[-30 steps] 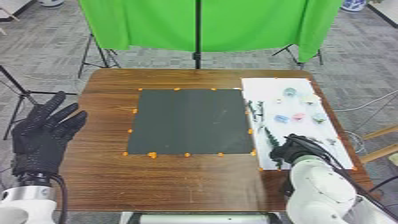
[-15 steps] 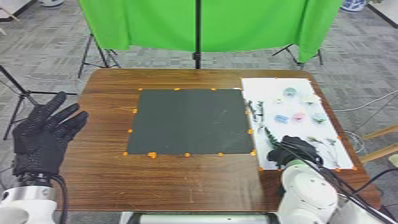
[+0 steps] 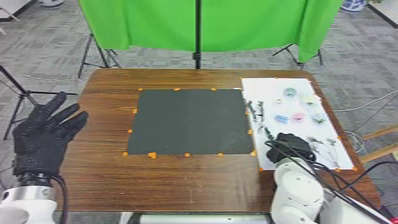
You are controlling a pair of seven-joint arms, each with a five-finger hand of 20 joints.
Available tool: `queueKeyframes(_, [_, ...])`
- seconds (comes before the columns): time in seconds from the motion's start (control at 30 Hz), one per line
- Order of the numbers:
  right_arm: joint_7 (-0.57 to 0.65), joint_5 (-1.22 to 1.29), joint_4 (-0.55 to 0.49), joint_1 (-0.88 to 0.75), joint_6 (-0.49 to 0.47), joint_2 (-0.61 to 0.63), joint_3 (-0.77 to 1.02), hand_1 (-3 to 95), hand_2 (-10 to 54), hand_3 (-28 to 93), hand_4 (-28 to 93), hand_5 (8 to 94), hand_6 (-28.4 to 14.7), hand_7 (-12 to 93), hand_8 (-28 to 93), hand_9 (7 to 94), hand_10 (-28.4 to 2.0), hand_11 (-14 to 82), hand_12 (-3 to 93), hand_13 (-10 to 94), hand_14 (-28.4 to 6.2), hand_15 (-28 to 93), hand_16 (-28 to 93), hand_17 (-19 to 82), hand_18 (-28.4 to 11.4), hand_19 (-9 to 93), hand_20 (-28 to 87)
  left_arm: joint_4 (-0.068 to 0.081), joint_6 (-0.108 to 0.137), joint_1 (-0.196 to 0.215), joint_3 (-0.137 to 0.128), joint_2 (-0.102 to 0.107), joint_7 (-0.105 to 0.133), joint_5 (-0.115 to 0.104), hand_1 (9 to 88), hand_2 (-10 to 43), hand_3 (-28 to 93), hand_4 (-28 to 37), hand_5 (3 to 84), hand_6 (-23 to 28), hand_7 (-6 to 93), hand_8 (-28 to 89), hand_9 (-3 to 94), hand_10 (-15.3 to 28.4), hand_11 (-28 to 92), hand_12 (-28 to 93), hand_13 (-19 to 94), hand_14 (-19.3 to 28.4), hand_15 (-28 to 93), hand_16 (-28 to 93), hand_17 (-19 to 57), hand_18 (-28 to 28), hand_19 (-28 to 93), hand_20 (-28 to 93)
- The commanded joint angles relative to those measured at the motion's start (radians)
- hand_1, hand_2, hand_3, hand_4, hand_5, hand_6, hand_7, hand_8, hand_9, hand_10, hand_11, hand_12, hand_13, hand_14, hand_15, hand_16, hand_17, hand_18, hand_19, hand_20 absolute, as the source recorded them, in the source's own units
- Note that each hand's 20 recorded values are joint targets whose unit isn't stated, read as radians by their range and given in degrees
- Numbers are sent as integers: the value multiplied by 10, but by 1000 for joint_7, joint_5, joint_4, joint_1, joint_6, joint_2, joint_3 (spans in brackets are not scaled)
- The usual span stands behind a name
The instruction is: Arrange flowers
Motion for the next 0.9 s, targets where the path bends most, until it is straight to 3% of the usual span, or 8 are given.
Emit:
queueKeyframes(0.03, [-33, 5, 31, -52, 25, 4, -27, 505, -65, 695, -258, 656, -72, 469, 124, 757, -164, 519, 227, 764, -92, 761, 198, 524, -208, 932, 294, -2, -4, 10, -1, -10, -10, 5, 202, 89, 771, -283, 348, 89, 127, -89, 299, 196, 260, 105, 238, 271, 507, -98, -68, 235, 624, 81])
queueKeyframes(0.2, [-45, -20, 32, -46, 69, 10, -39, 547, -44, 713, -279, 692, -59, 445, 136, 790, -140, 473, 264, 780, -78, 752, 202, 544, -183, 932, 303, -1, -5, 8, 0, -9, -12, 6, 202, 90, 770, -283, 348, 89, 128, -89, 299, 195, 260, 105, 238, 270, 506, -98, -68, 235, 624, 81])
queueKeyframes(0.9, [-24, -143, -44, -36, 210, 58, 13, 539, -51, 756, -265, 748, -56, 418, 170, 836, -131, 491, 254, 828, -67, 756, 217, 584, -182, 932, 382, -7, -2, 21, -8, -6, 4, 2, 203, 90, 770, -283, 348, 90, 127, -89, 299, 195, 261, 104, 239, 271, 508, -98, -69, 236, 624, 82])
